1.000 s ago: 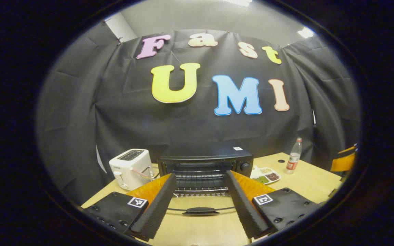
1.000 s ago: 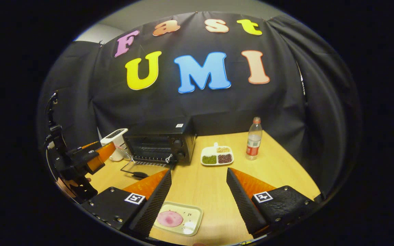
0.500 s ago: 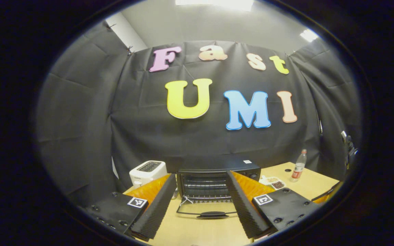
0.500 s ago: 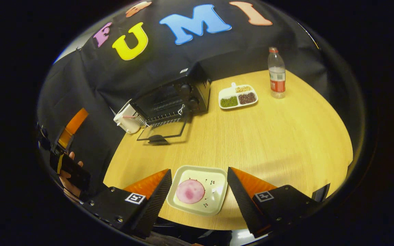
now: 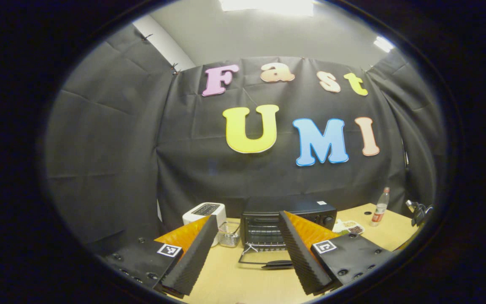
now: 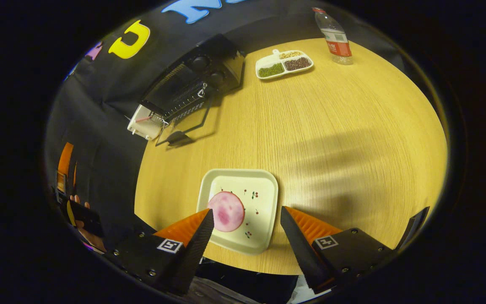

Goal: Open the electric oven with the left hand, put the food in, and close the electric oven.

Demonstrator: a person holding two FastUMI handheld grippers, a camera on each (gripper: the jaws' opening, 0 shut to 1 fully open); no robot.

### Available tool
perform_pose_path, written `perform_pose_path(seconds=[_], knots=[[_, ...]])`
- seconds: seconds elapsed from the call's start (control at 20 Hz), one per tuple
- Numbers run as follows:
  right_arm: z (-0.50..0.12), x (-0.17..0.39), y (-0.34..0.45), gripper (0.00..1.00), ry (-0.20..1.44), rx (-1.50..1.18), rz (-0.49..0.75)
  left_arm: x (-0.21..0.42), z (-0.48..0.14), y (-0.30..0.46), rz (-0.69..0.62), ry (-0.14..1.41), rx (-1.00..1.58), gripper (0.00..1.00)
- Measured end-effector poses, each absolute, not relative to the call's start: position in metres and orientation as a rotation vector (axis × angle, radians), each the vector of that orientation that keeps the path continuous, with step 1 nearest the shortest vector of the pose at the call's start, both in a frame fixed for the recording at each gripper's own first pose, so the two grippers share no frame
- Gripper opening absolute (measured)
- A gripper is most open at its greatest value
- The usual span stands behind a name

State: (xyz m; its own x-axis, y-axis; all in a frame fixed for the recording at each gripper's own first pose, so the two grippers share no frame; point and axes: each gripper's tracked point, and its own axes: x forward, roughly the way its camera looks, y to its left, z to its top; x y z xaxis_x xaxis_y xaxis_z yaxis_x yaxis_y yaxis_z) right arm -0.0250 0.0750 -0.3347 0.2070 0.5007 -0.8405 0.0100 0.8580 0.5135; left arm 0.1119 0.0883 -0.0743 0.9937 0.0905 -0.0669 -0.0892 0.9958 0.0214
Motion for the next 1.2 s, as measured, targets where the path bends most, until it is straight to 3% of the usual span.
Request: perform_pose_path(seconds=[0.05, 0.1, 0.15, 0.2, 0.35, 0.4, 0.45, 0.55, 1.05, 1.1, 1.15, 1.2], knots=[[-0.339, -0.028, 0.075, 0.97, 1.351, 0.458, 0.355, 0.111, -0.074, 0.091, 0.096, 0.065, 0.015, 1.0], [-0.343, -0.029, 0.075, 0.86, 1.372, 0.465, 0.354, 0.109, -0.075, 0.094, 0.102, 0.066, 0.014, 1.0], [-0.347, -0.03, 0.075, 0.96, 1.388, 0.465, 0.349, 0.109, -0.075, 0.096, 0.107, 0.066, 0.014, 0.99], [-0.351, -0.031, 0.075, 0.96, 1.402, 0.471, 0.346, 0.109, -0.075, 0.096, 0.109, 0.065, 0.014, 0.99], [-0.36, -0.028, 0.076, 0.7, 1.442, 0.492, 0.323, 0.111, -0.074, 0.099, 0.113, 0.058, 0.014, 0.97], [-0.363, -0.026, 0.071, 0.73, 1.457, 0.478, 0.3, 0.11, -0.073, 0.098, 0.115, 0.058, 0.012, 0.97], [-0.369, -0.027, 0.072, 0.5, 1.474, 0.483, 0.287, 0.111, -0.072, 0.099, 0.115, 0.056, 0.009, 0.98], [-0.37, -0.03, 0.072, 0.31, 1.508, 0.498, 0.285, 0.111, -0.071, 0.101, 0.121, 0.053, 0.006, 1.0], [-0.375, -0.03, 0.065, 0.29, 1.595, 0.438, 0.286, 0.12, -0.067, 0.102, 0.122, 0.039, 0.002, 1.0], [-0.419, -0.022, 0.081, 0.29, 1.573, 0.504, 0.259, 0.121, -0.067, 0.103, 0.125, 0.036, 0.004, 1.0], [-0.401, -0.03, 0.069, 0.01, 1.582, 0.503, 0.256, 0.12, -0.066, 0.103, 0.125, 0.034, 0.006, 1.0], [-0.408, -0.031, 0.067, 0.01, 1.572, 0.503, 0.259, 0.121, -0.066, 0.103, 0.127, 0.031, 0.005, 1.0]])
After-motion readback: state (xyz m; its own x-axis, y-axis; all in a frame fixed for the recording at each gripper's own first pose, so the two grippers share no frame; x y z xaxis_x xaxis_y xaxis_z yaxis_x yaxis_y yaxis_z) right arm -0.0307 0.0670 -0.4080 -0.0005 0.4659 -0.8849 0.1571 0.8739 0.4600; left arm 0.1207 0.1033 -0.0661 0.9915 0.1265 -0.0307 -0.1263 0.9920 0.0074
